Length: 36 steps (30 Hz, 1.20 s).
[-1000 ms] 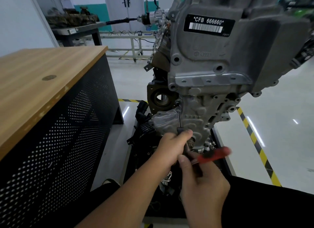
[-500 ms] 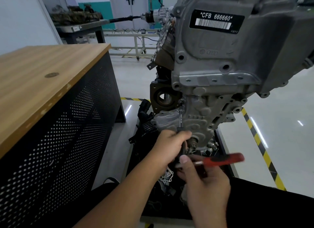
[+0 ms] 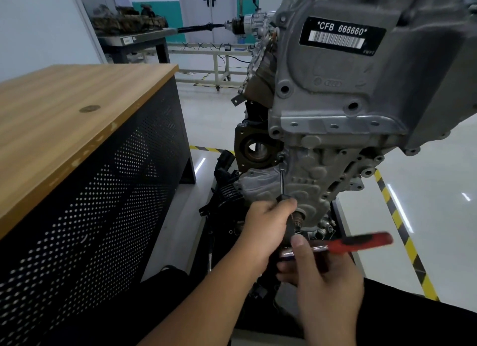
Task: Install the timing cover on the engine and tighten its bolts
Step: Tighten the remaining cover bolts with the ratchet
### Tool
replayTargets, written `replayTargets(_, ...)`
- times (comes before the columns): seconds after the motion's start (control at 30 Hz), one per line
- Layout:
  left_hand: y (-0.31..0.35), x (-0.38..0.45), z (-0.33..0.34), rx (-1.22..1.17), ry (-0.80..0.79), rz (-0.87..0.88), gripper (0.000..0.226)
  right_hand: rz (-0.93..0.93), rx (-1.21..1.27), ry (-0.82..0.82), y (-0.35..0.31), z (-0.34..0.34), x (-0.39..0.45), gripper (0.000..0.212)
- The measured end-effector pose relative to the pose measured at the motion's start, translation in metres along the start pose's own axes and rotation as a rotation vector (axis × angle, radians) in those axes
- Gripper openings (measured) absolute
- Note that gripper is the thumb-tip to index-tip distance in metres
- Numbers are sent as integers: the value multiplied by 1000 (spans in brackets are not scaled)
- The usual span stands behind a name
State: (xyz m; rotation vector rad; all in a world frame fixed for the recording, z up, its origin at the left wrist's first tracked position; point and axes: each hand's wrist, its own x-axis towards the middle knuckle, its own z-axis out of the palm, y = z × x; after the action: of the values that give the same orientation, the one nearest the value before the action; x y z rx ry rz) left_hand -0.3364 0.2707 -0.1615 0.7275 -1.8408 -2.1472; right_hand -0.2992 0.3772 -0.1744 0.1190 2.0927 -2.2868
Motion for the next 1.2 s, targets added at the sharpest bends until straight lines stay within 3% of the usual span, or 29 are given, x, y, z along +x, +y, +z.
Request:
replayTargets(0.03, 0, 0, 1, -16, 16, 5, 46, -125, -126, -5, -1, 0, -1, 12)
replayTargets(0.07, 1, 1, 1, -52, 24, 7, 40, -122, -119, -26, -4, 0, -2, 12)
replayTargets(0.13, 5, 2, 2, -107, 0, -32, 31, 272, 367, -70, -11, -3, 1, 17)
replayTargets(0.2, 10, 4, 2, -137, -68, -87, 33, 809, 1117, -223, -14, -4, 1, 37)
replayTargets(0.23, 12, 4, 3, -144, -84, -89, 37, 972, 1354, -228, -14, -5, 3, 46)
replayTargets(0.27, 13, 3, 5, -164, -81, -68, 43, 1005, 1420, -218, -12, -4, 3, 47)
replayTargets(0.33, 11, 4, 5, -191, -44, -22, 50, 759, 1127, -198, -14, 2, -2, 34)
replayTargets(0.43, 3, 6, -1, -157, 0, 23, 27, 58, 270, -14, -13, 1, -4, 12)
replayTargets(0.47, 2, 7, -2, -149, -1, 18, 26, -91, 79, -9, -11, 1, -4, 10)
replayTargets(0.5, 1, 8, -3, -155, -3, 9, 28, -118, 33, -6, -11, 1, -4, 11)
replayTargets(0.57, 4, 7, -2, -189, -20, -24, 32, 160, 368, -56, -19, 2, -6, 19)
replayTargets(0.63, 6, 7, -1, -210, -57, -54, 32, 610, 949, -184, -22, 7, -9, 49)
replayTargets(0.7, 7, 8, -2, -219, -69, -54, 33, 850, 1219, -201, -22, 8, -11, 72)
replayTargets(0.8, 6, 10, -5, -223, -74, -34, 41, 773, 1125, -191, -15, 13, -11, 44)
replayTargets(0.9, 3, 9, -7, -185, -40, -15, 30, 133, 345, -96, -9, 9, -10, 7)
replayTargets(0.93, 3, 9, -6, -179, -40, -26, 21, -64, 76, -84, -5, 7, -9, 5)
replayTargets(0.97, 3, 8, -5, -176, -40, -41, 16, -149, -66, -56, -2, 6, -8, 6)
replayTargets(1.03, 2, 10, -4, -178, -35, -34, 19, -22, 87, -59, -7, 6, -8, 9)
replayTargets(1.13, 9, 8, -1, -189, -68, -21, 20, 340, 610, -124, -18, 6, -4, 31)
replayTargets(1.2, 13, 5, 4, -175, -78, -14, 35, 572, 865, -150, -23, 3, -1, 34)
